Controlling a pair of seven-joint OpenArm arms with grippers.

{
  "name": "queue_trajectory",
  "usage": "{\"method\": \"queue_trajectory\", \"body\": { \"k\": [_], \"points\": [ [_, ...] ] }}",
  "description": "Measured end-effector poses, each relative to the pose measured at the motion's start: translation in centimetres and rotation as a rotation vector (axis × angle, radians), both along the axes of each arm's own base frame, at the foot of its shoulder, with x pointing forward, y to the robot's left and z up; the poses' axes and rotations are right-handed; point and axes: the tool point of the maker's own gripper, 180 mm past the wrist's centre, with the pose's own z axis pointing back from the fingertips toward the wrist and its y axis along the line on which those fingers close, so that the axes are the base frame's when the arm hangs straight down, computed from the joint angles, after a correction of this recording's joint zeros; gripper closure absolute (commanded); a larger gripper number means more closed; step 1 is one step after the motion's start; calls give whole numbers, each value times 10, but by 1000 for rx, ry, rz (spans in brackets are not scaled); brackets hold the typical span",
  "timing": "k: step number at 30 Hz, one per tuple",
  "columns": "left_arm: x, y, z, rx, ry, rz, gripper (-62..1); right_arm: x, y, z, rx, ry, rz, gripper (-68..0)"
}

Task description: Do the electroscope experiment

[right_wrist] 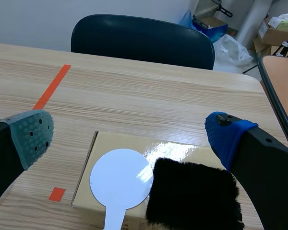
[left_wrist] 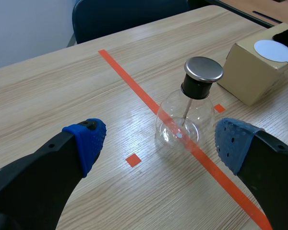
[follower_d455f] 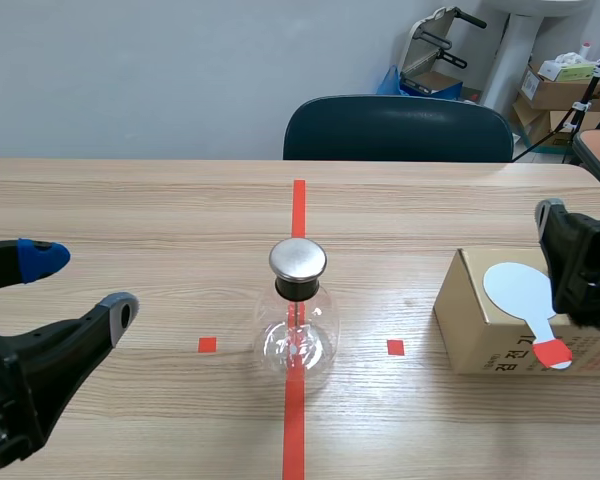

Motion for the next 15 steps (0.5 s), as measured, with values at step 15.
{"method": "queue_trajectory", "body": {
  "k": [15],
  "points": [
    [-9, -15, -6, 2, 27, -75, -491, -7, 31, -9, -260, 15, 196, -679]
  ]
}}
